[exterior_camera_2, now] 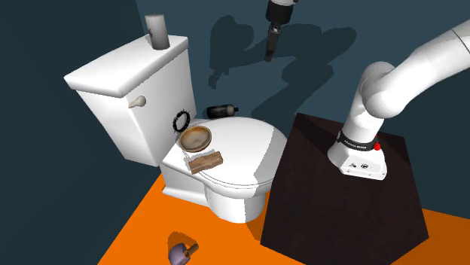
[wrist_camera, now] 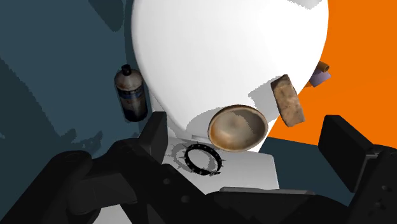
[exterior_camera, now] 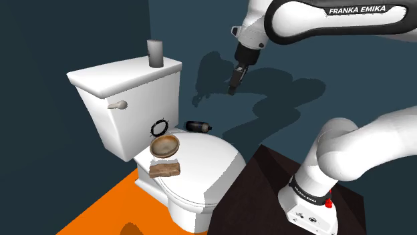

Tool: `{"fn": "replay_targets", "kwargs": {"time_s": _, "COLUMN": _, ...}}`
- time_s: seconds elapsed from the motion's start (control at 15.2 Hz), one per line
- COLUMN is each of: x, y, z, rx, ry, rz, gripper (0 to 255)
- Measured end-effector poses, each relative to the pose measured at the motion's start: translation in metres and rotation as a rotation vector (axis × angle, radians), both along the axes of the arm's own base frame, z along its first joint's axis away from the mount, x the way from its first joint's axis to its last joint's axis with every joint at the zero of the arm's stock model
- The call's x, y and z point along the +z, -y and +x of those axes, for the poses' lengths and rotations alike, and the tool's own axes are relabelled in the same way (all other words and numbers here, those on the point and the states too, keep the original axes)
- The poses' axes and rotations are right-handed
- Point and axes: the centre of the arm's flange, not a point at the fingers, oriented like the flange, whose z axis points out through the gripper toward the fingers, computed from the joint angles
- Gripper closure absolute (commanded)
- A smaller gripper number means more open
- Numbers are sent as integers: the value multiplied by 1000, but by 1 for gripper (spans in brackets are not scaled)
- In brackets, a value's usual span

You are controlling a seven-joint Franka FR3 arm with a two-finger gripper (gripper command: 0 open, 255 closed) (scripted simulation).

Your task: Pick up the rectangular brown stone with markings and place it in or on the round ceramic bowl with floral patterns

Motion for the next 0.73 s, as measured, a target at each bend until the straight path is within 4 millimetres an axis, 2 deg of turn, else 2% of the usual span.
{"fn": "replay_targets", "kwargs": {"time_s": 0.73, "x": -124, "y": -34, "z": 72, "rx": 132, "ry": -30, "rz": 27, "gripper": 0}}
